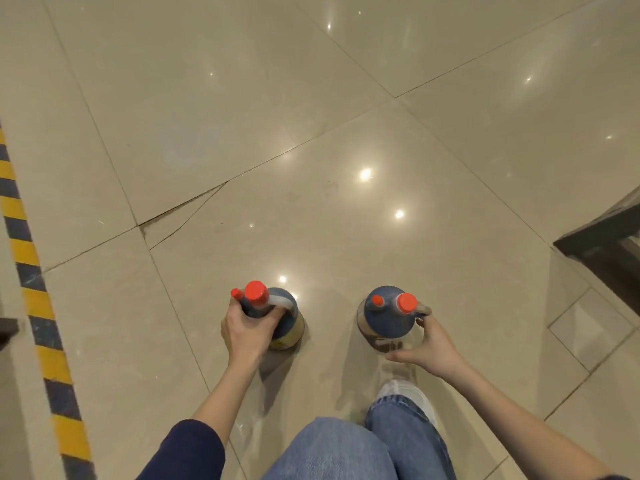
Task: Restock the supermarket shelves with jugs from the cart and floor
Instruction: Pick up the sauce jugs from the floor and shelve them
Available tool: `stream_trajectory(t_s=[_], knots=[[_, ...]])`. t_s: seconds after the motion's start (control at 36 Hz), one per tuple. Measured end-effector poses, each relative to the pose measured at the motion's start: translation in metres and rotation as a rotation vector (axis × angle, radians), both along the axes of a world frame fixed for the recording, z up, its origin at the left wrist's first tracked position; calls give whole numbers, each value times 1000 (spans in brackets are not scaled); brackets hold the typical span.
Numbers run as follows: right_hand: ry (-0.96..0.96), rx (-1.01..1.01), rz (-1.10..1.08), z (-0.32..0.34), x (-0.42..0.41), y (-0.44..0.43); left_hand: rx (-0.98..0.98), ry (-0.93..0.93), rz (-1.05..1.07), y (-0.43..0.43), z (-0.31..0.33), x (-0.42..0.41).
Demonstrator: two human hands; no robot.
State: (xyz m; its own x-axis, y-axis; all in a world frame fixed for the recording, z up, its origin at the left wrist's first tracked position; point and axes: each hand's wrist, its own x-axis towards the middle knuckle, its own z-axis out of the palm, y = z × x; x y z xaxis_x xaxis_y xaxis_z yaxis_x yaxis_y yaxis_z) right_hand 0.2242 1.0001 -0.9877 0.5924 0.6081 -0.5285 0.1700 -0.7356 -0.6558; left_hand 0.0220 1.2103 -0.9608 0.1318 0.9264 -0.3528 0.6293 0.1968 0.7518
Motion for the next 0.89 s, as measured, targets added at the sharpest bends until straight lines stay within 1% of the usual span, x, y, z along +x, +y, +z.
stream_trajectory(t_s=[0.19, 0.31, 0.44, 0.53, 0.61, 0.69, 0.78, 0.89], knots=[[63, 79, -217, -32, -8, 16, -37, 33, 141, 15, -4, 8], [37, 134, -243, -37, -7, 20, -27, 49, 208, 23, -10, 11], [6, 269, -245, -40, -7, 31, -38, 35, 300, 33, -12, 16], [-43, 257, -274, -39, -10, 43, -47, 14, 347, 38, -13, 16], [-44, 268, -307, -33, -10, 53, -72, 0, 396, 42, -15, 15], [-11, 285, -285, -23, -3, 63, -112, -16, 442, 46, -17, 14], [48, 220, -287, -20, 9, 73, -128, -17, 439, 49, -19, 12], [2, 168, -283, -24, 19, 80, -119, 12, 412, 49, -19, 11]])
